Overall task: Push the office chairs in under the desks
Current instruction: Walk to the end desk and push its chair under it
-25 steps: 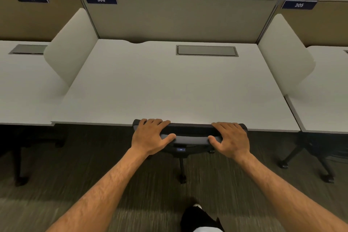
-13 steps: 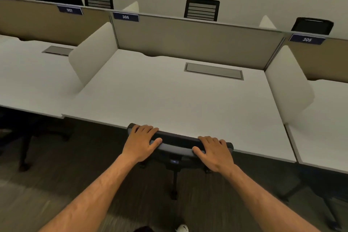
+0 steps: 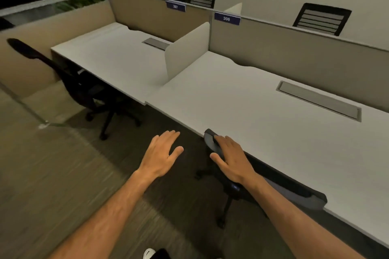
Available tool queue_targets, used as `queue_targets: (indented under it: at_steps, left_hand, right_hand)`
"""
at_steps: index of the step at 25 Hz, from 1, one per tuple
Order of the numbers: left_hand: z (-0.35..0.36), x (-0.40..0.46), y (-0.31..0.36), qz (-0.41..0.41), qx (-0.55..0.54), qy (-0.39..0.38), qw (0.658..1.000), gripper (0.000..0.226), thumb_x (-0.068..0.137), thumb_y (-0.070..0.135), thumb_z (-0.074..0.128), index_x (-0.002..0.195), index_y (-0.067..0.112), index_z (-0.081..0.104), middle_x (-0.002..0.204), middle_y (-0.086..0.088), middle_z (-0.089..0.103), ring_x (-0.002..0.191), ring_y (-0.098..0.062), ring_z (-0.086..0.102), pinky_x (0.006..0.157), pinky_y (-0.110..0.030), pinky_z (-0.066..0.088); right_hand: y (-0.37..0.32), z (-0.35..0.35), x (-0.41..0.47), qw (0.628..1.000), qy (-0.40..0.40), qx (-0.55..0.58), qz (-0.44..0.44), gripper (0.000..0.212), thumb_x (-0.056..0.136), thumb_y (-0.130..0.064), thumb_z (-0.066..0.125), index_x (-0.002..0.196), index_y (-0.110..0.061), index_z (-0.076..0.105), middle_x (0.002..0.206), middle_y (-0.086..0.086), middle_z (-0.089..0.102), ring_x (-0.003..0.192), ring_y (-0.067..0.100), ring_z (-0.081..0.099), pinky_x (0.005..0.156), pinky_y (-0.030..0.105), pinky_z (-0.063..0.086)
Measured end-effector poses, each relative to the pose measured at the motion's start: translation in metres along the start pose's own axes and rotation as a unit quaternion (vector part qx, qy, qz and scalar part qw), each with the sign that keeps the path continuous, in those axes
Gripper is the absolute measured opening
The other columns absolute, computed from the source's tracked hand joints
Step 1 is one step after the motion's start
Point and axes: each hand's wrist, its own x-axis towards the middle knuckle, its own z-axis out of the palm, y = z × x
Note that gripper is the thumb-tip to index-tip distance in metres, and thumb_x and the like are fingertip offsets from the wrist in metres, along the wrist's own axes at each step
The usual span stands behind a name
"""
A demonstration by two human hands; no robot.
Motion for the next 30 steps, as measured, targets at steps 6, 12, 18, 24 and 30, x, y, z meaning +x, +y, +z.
queue_targets:
  at_steps: [6, 12, 18, 24, 30]
  left_hand:
    - [-0.066, -0.065, -0.095, -0.111, -0.005, 0.083, 0.99, 0.071, 0.097, 0.068, 0.029, 0.153, 0.025, 0.04, 0.157, 0.002, 0.041, 0.149, -0.015, 0.026, 0.12, -0.038, 0.014]
    - [-0.129, -0.115, -0.212, -0.154, -0.014, 0.1, 0.983, 0.065, 0.101, 0.064, 0.034, 0.155, 0.028, 0.035, 0.161, 0.004, 0.035, 0.151, -0.012, 0.021, 0.122, -0.041, 0.014]
    - [-0.191, -0.15, -0.323, -0.18, -0.015, 0.12, 0.976, 0.069, 0.1, 0.065, 0.031, 0.156, 0.026, 0.034, 0.161, 0.003, 0.034, 0.151, -0.012, 0.019, 0.122, -0.038, 0.014]
    - [-0.237, -0.173, -0.417, -0.228, -0.033, 0.148, 0.962, 0.07, 0.098, 0.066, 0.032, 0.155, 0.026, 0.036, 0.161, 0.002, 0.035, 0.15, -0.014, 0.022, 0.122, -0.038, 0.017]
    - [-0.267, -0.159, -0.52, -0.272, -0.039, 0.164, 0.947, 0.072, 0.097, 0.068, 0.03, 0.153, 0.024, 0.039, 0.158, 0.001, 0.039, 0.148, -0.016, 0.028, 0.12, -0.035, 0.019]
  right_hand:
    - [-0.118, 0.047, 0.083, 0.99, -0.043, 0.03, -0.129, 0.067, 0.099, -0.072, 0.028, 0.157, -0.04, 0.017, 0.165, -0.008, 0.024, 0.153, 0.012, 0.011, 0.12, 0.035, 0.011]
    - [-0.254, 0.121, 0.15, 0.977, -0.063, 0.049, -0.197, 0.07, 0.099, -0.072, 0.024, 0.158, -0.036, 0.017, 0.166, -0.007, 0.024, 0.154, 0.012, 0.006, 0.124, 0.04, 0.012]
    - [-0.368, 0.188, 0.213, 0.968, -0.075, 0.041, -0.237, 0.072, 0.097, -0.075, 0.022, 0.158, -0.037, 0.015, 0.165, -0.009, 0.023, 0.154, 0.011, 0.005, 0.125, 0.041, 0.013]
    - [-0.453, 0.249, 0.272, 0.954, -0.113, 0.034, -0.276, 0.065, 0.102, -0.066, 0.031, 0.158, -0.039, 0.013, 0.166, -0.01, 0.022, 0.154, 0.01, 0.001, 0.123, 0.036, 0.01]
    - [-0.536, 0.318, 0.361, 0.928, -0.164, 0.043, -0.333, 0.067, 0.103, -0.058, 0.038, 0.159, -0.027, 0.018, 0.165, -0.006, 0.024, 0.155, 0.015, 0.003, 0.123, 0.034, 0.008]
